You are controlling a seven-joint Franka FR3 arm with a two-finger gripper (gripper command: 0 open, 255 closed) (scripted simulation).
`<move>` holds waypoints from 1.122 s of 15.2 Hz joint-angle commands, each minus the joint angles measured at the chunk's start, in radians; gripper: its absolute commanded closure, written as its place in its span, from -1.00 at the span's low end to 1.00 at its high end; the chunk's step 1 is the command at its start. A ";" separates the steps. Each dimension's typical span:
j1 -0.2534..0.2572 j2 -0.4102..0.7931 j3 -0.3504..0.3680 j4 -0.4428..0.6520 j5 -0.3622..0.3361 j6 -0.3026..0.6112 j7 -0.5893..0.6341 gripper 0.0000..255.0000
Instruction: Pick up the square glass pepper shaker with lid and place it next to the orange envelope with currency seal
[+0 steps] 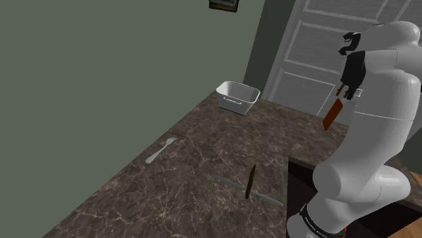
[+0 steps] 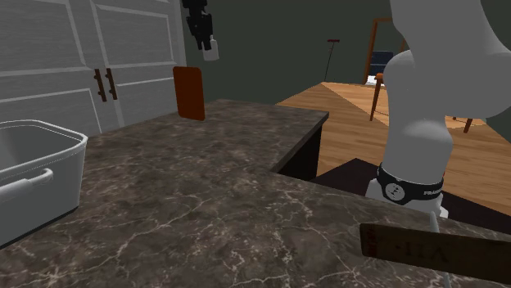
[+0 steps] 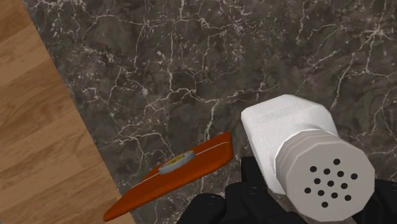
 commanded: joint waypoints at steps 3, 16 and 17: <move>0.009 -0.003 0.002 -0.060 -0.002 0.056 0.008 1.00; 0.024 0.007 0.011 -0.225 0.004 0.226 0.022 1.00; 0.024 0.009 0.012 -0.235 0.005 0.238 0.023 1.00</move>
